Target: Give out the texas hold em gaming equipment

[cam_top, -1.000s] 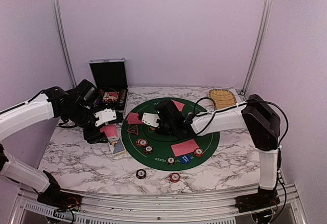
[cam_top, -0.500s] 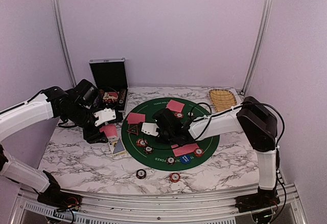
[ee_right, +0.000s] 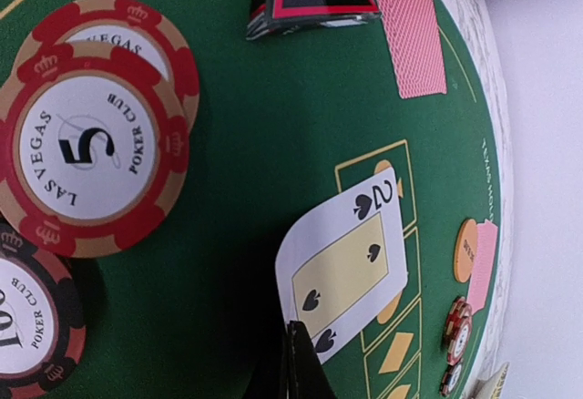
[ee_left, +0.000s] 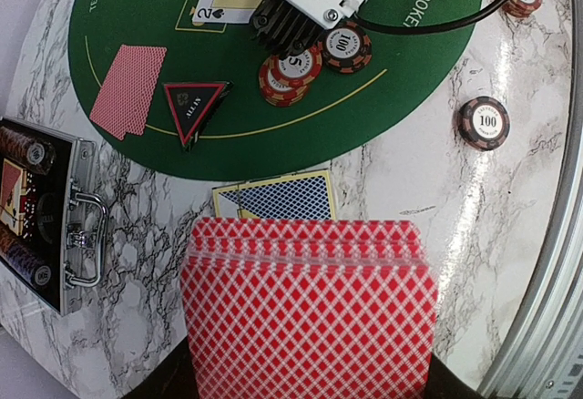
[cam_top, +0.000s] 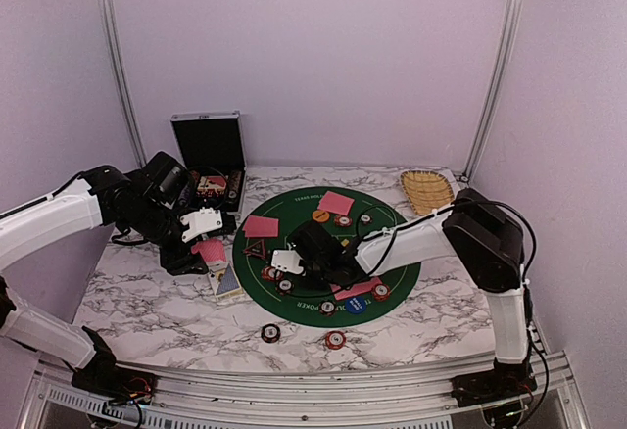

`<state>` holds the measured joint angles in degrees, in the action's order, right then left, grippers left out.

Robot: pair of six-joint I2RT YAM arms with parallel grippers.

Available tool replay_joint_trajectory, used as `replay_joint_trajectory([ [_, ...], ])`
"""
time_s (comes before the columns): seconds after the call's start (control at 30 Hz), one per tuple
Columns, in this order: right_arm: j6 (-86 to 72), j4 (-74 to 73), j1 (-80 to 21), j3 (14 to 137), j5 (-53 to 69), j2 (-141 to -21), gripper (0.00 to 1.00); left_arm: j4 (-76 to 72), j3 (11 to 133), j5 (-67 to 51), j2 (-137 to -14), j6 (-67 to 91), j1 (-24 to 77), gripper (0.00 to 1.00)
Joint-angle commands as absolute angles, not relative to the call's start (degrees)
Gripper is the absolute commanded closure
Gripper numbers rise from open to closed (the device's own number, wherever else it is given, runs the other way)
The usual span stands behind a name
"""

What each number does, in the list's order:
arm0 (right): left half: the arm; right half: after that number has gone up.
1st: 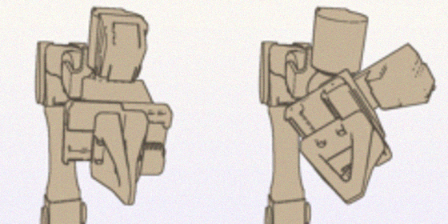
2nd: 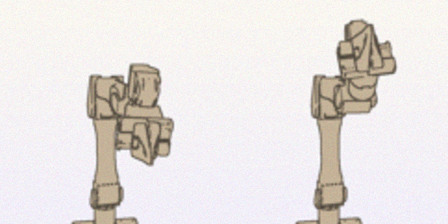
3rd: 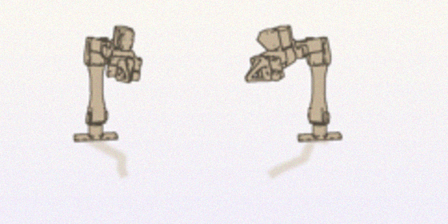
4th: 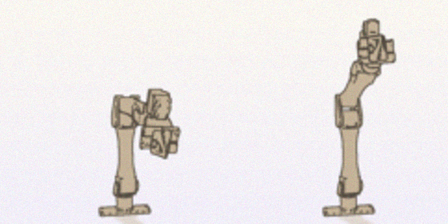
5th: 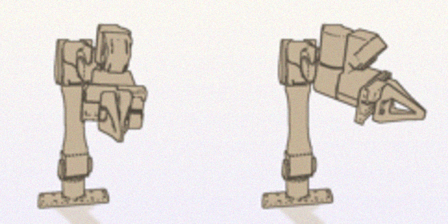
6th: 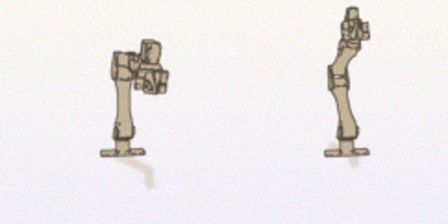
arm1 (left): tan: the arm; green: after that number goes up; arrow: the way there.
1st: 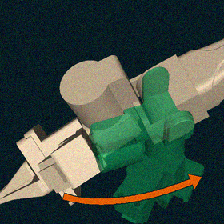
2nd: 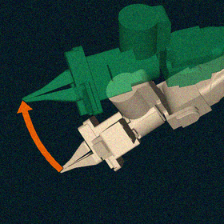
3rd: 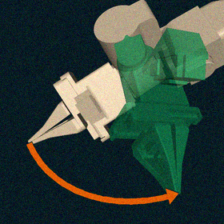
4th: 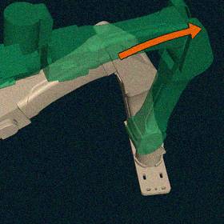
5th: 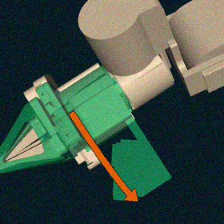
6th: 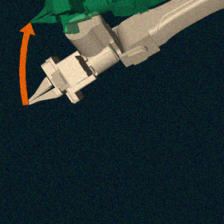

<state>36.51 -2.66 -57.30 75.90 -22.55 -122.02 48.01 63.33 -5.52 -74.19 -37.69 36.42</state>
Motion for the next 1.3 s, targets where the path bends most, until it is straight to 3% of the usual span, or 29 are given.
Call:
replay_joint_trajectory([
  [0.0,35.1,-4.0,-57.6,78.2,-21.8,-123.0,1.00,49.0,64.3,-6.4,-72.8,-37.8,36.1,1.00],
  [0.37,33.2,-4.3,-56.6,80.2,-22.0,-124.0,0.72,49.0,64.0,-6.6,-72.8,-37.8,36.1,1.00],
  [0.8,33.0,-2.7,-54.7,81.7,-24.4,-123.1,0.71,49.4,64.4,-7.2,-72.8,-37.8,36.1,1.00],
  [0.83,32.5,-2.8,-54.8,81.7,-24.6,-122.3,0.67,49.4,64.5,-7.2,-72.9,-37.8,36.1,1.00],
  [1.0,27.0,-1.6,-53.9,81.3,-25.6,-115.1,0.32,49.6,64.8,-7.2,-73.2,-38.0,36.1,1.00],
  [1.03,25.0,-1.3,-53.6,81.2,-25.2,-113.2,0.23,49.6,64.9,-7.3,-73.2,-38.0,36.1,1.00],
  [1.07,22.9,-0.7,-53.1,81.0,-24.5,-111.5,0.06,49.6,64.9,-7.4,-73.2,-38.2,36.1,1.00],
  [1.1,19.8,-0.6,-52.7,81.0,-23.6,-109.7,0.02,49.6,64.9,-7.5,-73.1,-38.4,36.1,1.00],
  [1.27,7.1,-1.7,-48.9,85.1,-14.1,-106.3,0.01,49.6,65.4,-8.5,-72.9,-38.2,36.1,1.00],
])
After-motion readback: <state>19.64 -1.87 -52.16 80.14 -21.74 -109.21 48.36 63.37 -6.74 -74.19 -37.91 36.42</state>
